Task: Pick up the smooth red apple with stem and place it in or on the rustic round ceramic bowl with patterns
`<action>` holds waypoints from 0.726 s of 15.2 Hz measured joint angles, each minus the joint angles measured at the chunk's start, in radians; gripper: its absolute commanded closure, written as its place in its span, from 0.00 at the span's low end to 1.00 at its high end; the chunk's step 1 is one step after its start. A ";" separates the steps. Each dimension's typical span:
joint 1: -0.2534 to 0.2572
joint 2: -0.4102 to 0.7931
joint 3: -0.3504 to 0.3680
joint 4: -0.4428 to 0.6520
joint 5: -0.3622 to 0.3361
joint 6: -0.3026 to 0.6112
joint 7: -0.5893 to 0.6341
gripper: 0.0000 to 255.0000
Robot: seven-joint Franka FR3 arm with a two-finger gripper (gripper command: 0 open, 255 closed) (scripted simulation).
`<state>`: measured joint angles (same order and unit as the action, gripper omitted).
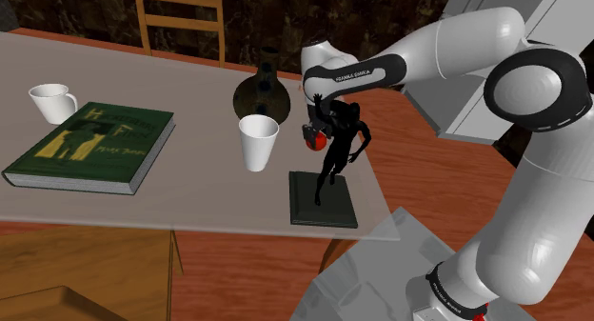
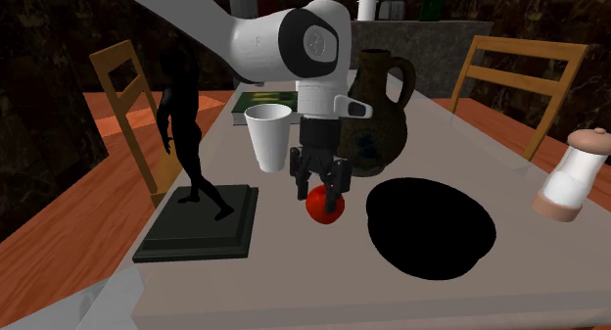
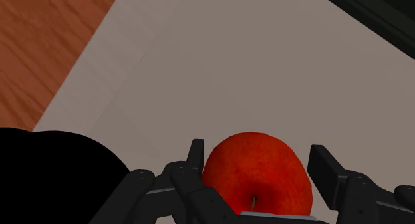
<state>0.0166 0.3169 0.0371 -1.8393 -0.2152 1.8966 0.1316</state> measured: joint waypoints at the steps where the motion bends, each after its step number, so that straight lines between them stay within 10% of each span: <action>1: 0.000 -0.004 0.000 0.003 0.001 -0.007 -0.002 1.00; 11: 0.001 -0.054 0.002 0.069 0.009 -0.120 -0.024 1.00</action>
<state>0.0172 0.2628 0.0387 -1.7707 -0.2062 1.7762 0.1072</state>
